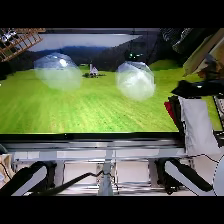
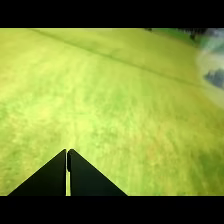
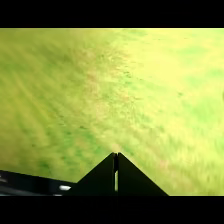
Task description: Fold the clothes and pants, and hang the long-sleeved shirts on hangers.
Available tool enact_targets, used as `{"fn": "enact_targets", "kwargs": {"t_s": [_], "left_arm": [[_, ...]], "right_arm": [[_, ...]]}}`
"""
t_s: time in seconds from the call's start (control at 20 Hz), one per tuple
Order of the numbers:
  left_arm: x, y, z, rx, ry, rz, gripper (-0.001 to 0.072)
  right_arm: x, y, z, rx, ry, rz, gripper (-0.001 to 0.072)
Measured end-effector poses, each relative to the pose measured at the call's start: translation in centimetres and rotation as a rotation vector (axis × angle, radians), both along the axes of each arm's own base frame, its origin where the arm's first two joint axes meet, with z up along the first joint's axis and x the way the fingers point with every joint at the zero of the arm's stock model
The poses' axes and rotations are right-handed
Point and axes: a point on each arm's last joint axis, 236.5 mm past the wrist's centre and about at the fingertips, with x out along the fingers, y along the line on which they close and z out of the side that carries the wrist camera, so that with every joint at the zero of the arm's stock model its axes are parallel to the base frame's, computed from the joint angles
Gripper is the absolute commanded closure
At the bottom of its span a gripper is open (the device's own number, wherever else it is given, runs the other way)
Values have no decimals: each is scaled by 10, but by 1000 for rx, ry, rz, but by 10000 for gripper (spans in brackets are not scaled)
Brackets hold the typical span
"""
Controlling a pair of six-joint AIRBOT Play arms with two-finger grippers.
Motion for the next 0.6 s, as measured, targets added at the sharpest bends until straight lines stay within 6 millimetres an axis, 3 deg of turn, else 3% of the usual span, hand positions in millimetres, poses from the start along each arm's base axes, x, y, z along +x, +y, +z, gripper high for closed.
{"fn": "enact_targets", "kwargs": {"t_s": [0.1,0.2,0.4,0.6], "left_arm": [[-1,5,16,-4,-64,35,699],[-1,7,23,-9,-99,53,699],[1,9,29,-10,-125,67,699],[1,10,30,-12,-132,72,699]], "right_arm": [[22,10,-6,-164,-104,76,695],[49,11,3,-282,-243,107,697],[94,13,39,-389,-502,97,697],[117,13,70,-427,-668,66,697]]}}
